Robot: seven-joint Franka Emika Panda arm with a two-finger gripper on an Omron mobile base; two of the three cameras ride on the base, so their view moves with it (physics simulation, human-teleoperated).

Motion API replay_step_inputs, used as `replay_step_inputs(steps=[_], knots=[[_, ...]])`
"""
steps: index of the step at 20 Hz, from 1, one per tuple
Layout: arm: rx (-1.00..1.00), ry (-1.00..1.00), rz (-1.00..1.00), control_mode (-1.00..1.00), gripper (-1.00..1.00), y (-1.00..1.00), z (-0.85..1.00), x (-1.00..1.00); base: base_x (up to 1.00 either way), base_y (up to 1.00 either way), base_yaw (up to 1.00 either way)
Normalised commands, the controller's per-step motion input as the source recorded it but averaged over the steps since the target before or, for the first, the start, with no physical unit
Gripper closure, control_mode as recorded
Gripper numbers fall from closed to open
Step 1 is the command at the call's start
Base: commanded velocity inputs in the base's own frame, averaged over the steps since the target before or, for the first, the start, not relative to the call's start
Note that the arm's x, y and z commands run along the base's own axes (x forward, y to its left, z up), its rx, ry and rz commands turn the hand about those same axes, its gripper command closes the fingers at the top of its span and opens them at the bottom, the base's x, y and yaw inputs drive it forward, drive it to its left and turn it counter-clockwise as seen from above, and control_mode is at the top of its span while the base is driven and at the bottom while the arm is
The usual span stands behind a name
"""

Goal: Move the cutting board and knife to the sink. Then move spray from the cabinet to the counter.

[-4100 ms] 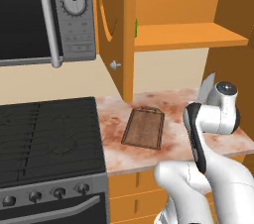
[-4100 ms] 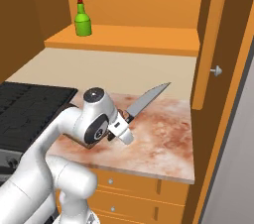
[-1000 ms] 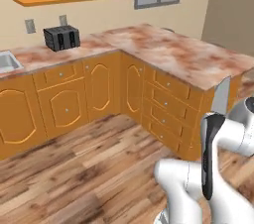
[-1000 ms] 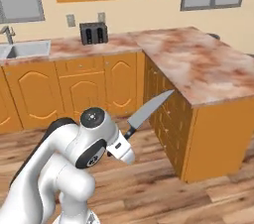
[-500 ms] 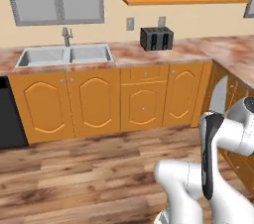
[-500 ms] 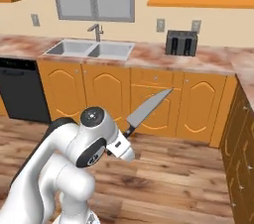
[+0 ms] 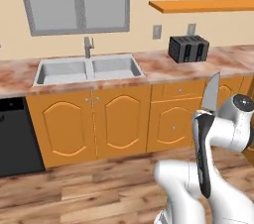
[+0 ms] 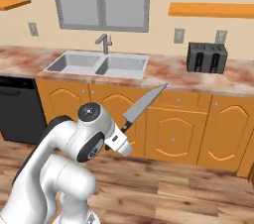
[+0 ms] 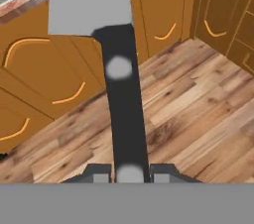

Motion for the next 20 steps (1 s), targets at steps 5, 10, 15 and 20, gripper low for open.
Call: replay_step_inputs(steps=[5, 10, 15, 20], knots=[[0.00, 0.00, 0.00, 1.00, 1.00, 0.00, 0.00, 0.00, 1.00, 1.00, -0.33], [0.00, 0.00, 0.00, 1.00, 1.00, 0.00, 0.00, 0.00, 1.00, 0.29, 0.11], [0.00, 0.00, 0.00, 1.00, 1.00, 0.00, 0.00, 0.00, 0.95, -0.31, 0.39], [0.00, 0.00, 0.00, 1.00, 1.00, 0.00, 0.00, 0.00, 0.68, -0.26, 0.20]])
